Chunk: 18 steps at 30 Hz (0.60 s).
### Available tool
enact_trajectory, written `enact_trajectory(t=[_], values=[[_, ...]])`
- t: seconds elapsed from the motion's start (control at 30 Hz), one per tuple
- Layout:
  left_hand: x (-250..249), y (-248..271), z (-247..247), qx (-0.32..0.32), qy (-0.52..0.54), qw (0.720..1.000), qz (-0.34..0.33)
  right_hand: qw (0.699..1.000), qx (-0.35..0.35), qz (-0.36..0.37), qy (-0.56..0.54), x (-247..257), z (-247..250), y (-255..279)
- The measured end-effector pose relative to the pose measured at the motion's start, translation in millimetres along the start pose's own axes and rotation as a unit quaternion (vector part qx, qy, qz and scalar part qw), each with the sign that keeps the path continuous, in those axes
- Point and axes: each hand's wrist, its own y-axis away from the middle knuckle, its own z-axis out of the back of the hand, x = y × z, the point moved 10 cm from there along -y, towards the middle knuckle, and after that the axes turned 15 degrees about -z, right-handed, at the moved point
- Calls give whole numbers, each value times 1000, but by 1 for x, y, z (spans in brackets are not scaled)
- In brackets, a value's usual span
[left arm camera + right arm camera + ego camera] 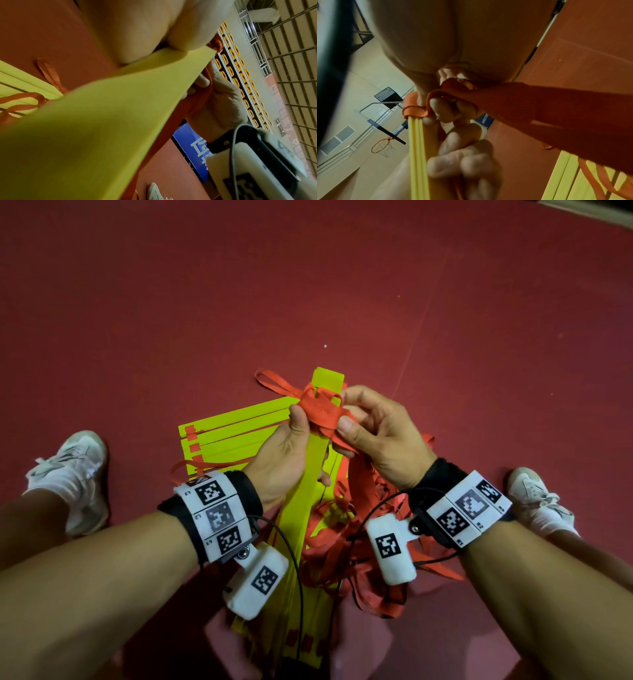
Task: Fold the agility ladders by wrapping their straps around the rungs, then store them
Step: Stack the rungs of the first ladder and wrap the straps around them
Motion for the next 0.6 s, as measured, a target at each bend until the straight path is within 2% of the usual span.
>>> enact_trajectory(t=[0.13, 0.27, 0.33, 0.47, 0.6], values=[[1, 4, -12, 24, 41, 999, 26, 1000, -9, -8, 8, -2, 1, -1], [0, 7, -13, 46, 9, 999, 11, 997, 72, -10, -20, -1, -16, 4], [0, 7, -14, 48, 7, 999, 14, 996, 89, -3, -25, 0, -22, 6], [0, 5, -10, 15, -10, 1000, 15, 996, 67, -9, -52, -4, -19, 2], [-4, 4, 0, 2, -44, 999, 0, 1000, -3, 0, -29, -7, -2, -2]])
